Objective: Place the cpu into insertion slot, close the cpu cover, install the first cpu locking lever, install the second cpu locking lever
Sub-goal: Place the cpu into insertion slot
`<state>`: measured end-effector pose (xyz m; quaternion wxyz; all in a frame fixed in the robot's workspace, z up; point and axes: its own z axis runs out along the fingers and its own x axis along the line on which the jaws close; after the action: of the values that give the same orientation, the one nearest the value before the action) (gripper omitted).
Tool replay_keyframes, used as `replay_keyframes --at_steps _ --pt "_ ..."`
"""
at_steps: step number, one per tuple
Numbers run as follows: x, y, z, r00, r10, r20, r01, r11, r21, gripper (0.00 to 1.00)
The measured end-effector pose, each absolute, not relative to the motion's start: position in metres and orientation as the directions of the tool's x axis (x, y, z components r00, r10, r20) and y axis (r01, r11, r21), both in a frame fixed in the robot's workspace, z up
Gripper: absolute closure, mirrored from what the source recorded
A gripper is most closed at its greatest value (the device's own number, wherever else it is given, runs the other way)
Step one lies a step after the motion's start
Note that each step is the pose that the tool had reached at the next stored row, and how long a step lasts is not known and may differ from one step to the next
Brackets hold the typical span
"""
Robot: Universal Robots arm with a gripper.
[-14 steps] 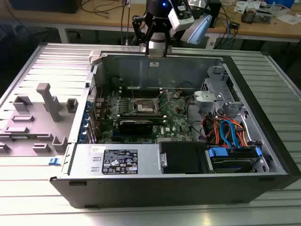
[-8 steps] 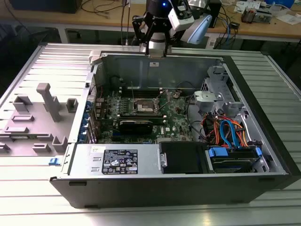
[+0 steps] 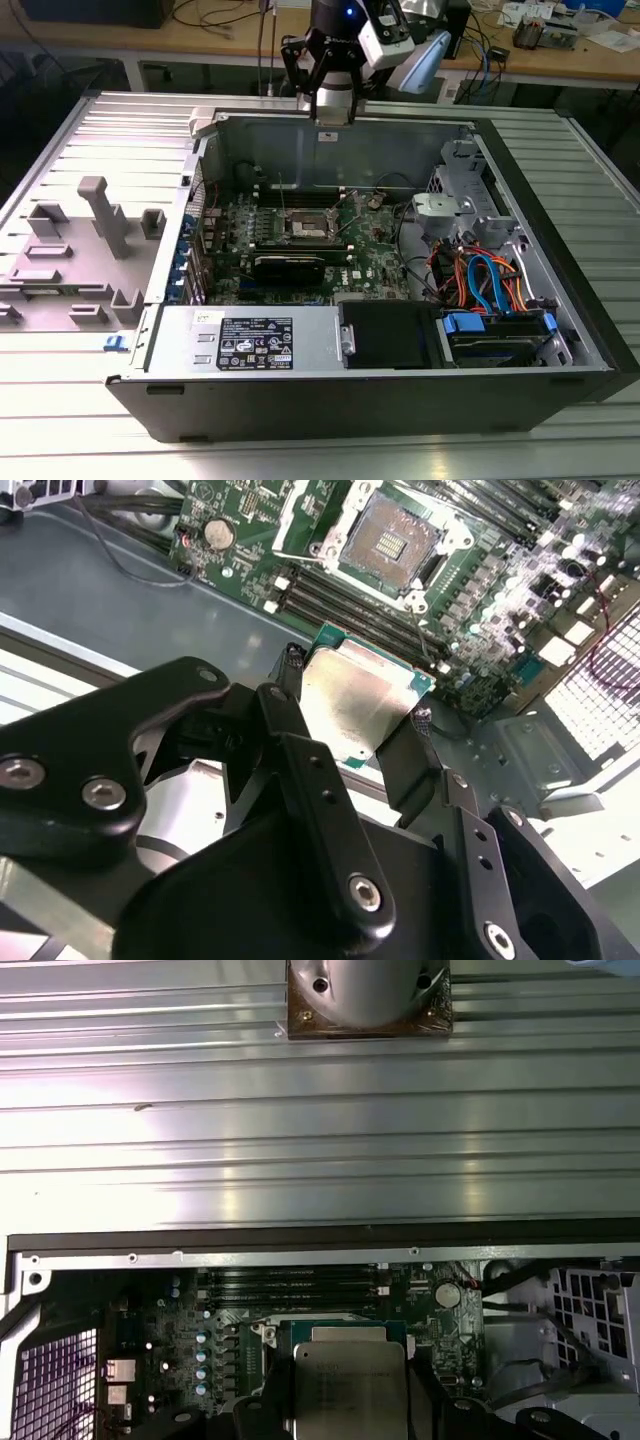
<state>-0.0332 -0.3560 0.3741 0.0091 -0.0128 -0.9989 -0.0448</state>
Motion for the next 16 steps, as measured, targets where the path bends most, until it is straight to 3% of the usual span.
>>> replay_keyframes --at_steps 16 --pt "-0.0332 -0.3665 0.3732 -0.998 0.053 0.019 0.055 0.995 0.088 0.45"
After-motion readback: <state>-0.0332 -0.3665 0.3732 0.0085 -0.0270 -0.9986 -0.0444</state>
